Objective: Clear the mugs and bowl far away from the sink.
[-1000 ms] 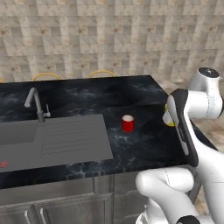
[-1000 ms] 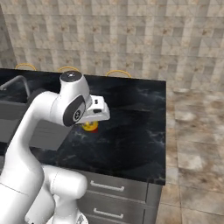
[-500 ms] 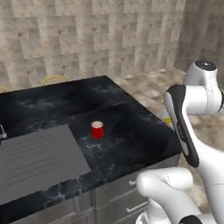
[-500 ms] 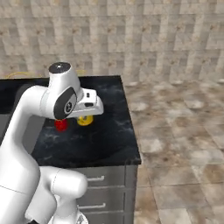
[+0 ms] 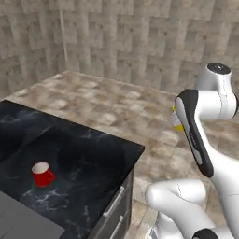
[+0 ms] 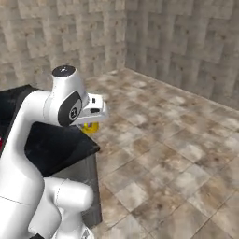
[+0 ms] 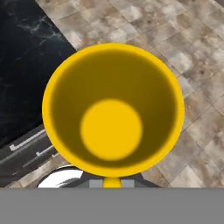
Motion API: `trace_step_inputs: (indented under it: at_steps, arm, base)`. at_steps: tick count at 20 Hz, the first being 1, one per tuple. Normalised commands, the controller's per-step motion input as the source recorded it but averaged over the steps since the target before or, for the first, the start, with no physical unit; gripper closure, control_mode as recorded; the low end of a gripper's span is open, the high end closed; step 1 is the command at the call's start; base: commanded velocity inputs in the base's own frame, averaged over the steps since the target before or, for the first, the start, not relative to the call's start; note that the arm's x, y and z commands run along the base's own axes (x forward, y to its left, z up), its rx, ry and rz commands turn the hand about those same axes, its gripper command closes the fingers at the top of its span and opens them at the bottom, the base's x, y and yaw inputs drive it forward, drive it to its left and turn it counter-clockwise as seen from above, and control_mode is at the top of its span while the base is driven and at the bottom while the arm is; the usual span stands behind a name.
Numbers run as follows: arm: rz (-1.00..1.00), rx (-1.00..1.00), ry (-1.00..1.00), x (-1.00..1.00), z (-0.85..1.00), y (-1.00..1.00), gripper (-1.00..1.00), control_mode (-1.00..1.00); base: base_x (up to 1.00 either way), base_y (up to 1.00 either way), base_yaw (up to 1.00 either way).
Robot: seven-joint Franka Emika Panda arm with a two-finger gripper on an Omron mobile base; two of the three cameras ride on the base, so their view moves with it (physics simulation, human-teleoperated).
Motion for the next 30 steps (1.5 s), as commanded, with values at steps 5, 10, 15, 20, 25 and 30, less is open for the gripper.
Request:
trace_step_inputs:
  at_steps: [5, 10, 15, 20, 25, 30]
  arm:
    - [0.0, 0.0, 0.0, 0.0, 0.0, 0.0, 1.0, 1.0]
    - [0.0, 0.0, 0.0, 0.0, 0.0, 0.0, 1.0, 1.0]
    - [0.0, 0.0, 0.0, 0.0, 0.0, 0.0, 1.0, 1.0]
    - [0.0, 0.0, 0.0, 0.0, 0.0, 0.0, 1.0, 1.0]
    - [0.0, 0.0, 0.0, 0.0, 0.0, 0.0, 1.0, 1.0]
    - [0.0, 0.0, 0.0, 0.0, 0.0, 0.0, 1.0, 1.0]
  base:
    - [0.0, 0.0, -1.0]
    - [0.0, 0.0, -1.0]
    - [0.0, 0.0, -1.0]
    - [0.0, 0.0, -1.0]
    - [0.0, 0.0, -1.0]
    - [0.0, 0.02, -1.0]
